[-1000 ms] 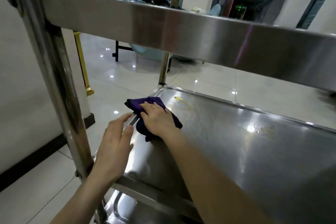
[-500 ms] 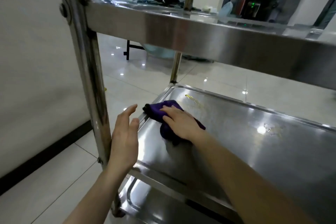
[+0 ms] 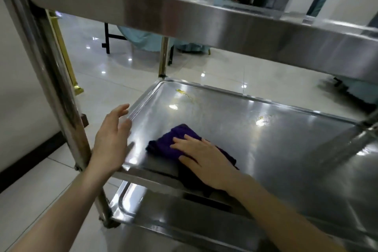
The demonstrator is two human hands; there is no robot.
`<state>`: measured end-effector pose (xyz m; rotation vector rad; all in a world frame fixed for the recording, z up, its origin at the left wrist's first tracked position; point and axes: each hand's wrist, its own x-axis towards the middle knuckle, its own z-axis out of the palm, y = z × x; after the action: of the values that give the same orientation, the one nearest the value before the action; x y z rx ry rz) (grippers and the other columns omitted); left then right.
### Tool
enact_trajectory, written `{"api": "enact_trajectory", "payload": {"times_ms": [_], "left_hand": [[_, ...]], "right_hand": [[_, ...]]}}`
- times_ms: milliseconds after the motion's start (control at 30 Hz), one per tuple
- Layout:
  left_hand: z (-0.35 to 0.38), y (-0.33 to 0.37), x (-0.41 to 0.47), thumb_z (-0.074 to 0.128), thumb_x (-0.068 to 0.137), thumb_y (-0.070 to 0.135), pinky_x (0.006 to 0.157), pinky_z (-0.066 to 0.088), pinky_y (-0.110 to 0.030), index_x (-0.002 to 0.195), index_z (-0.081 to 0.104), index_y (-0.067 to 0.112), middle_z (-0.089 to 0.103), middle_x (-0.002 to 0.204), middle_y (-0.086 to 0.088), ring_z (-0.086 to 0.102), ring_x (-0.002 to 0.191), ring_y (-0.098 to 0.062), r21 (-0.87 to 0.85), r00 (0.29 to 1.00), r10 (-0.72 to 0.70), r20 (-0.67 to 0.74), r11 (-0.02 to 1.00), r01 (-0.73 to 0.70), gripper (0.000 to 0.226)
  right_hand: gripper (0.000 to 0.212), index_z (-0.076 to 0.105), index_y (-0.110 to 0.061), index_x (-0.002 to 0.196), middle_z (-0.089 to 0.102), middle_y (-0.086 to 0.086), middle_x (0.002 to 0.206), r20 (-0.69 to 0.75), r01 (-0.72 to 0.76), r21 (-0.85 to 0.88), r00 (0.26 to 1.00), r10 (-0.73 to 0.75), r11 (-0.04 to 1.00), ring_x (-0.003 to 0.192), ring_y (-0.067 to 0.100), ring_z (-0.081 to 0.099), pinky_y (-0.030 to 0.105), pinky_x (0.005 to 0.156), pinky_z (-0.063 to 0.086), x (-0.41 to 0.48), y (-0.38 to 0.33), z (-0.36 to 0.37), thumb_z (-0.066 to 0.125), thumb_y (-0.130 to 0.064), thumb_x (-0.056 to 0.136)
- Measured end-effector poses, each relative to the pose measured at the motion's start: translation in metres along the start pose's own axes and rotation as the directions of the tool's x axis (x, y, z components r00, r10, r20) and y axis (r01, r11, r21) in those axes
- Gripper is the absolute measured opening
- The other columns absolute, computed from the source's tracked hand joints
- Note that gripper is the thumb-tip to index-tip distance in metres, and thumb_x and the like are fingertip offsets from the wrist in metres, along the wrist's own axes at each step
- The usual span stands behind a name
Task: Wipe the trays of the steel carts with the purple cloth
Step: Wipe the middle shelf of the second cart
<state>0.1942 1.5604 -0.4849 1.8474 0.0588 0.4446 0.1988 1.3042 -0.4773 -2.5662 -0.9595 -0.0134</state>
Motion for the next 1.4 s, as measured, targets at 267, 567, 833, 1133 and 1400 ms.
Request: {"api": "enact_trajectory", "payload": {"times_ms": [267,567,833,1133,1400], "left_hand": [[0.007,-0.001,-0.003,0.038,0.097,0.051,0.088,0.034,-0.028,0.136,0.046,0.031,0.051,0.134,0.004,0.049,0.1,-0.005,0.391,0.939,0.214,0.27,0.867,-0.31,0.044],[0.002,0.007,0.0,0.032,0.094,0.05,0.104,0.033,-0.04,0.134,0.052,0.02,0.049,0.138,-0.011,0.042,0.126,-0.027,0.456,0.939,0.168,0.3,0.839,-0.296,0.054],[0.001,0.004,-0.003,0.028,0.089,0.062,0.1,0.036,-0.049,0.129,0.054,0.022,0.057,0.123,-0.017,0.047,0.12,-0.034,0.517,0.884,0.243,0.399,0.737,-0.436,0.062],[0.074,0.053,-0.048,0.029,0.092,0.046,0.106,0.031,-0.051,0.13,0.054,0.007,0.056,0.128,-0.024,0.043,0.127,-0.043,0.421,0.796,0.358,0.488,0.702,-0.575,0.06],[0.194,0.093,-0.093,0.048,0.093,0.036,0.105,0.036,-0.042,0.134,0.05,0.018,0.052,0.136,-0.006,0.041,0.129,-0.027,0.163,0.674,0.441,0.593,0.753,-0.637,0.045]], "right_hand": [[0.038,0.041,-0.039,0.141,0.035,-0.018,0.153,-0.148,-0.368,-0.097,0.924,0.352,0.925,0.144,0.008,0.022,0.052,0.116,0.023,-0.029,0.047,-0.01,0.035,-0.038,0.104],[0.043,0.042,-0.032,0.144,0.034,-0.014,0.155,-0.047,-0.166,-0.02,0.985,0.165,0.986,0.146,0.009,0.019,0.042,0.117,0.014,0.004,-0.022,0.018,0.034,-0.042,0.103],[0.044,0.039,-0.026,0.147,0.033,-0.007,0.156,-0.26,-0.761,-0.027,0.632,0.73,0.649,0.142,0.02,0.031,0.038,0.113,0.024,-0.215,0.103,-0.077,0.035,-0.037,0.104],[0.044,0.039,-0.034,0.142,0.04,-0.009,0.151,-0.206,-0.517,-0.174,0.851,0.482,0.838,0.142,0.018,0.031,0.047,0.11,0.027,-0.119,0.038,-0.019,0.035,-0.045,0.1],[0.048,0.033,-0.031,0.149,0.026,-0.01,0.158,-0.108,-0.586,-0.051,0.809,0.578,0.809,0.147,0.013,0.016,0.038,0.117,0.012,-0.213,0.087,-0.072,0.039,-0.041,0.103]]}}
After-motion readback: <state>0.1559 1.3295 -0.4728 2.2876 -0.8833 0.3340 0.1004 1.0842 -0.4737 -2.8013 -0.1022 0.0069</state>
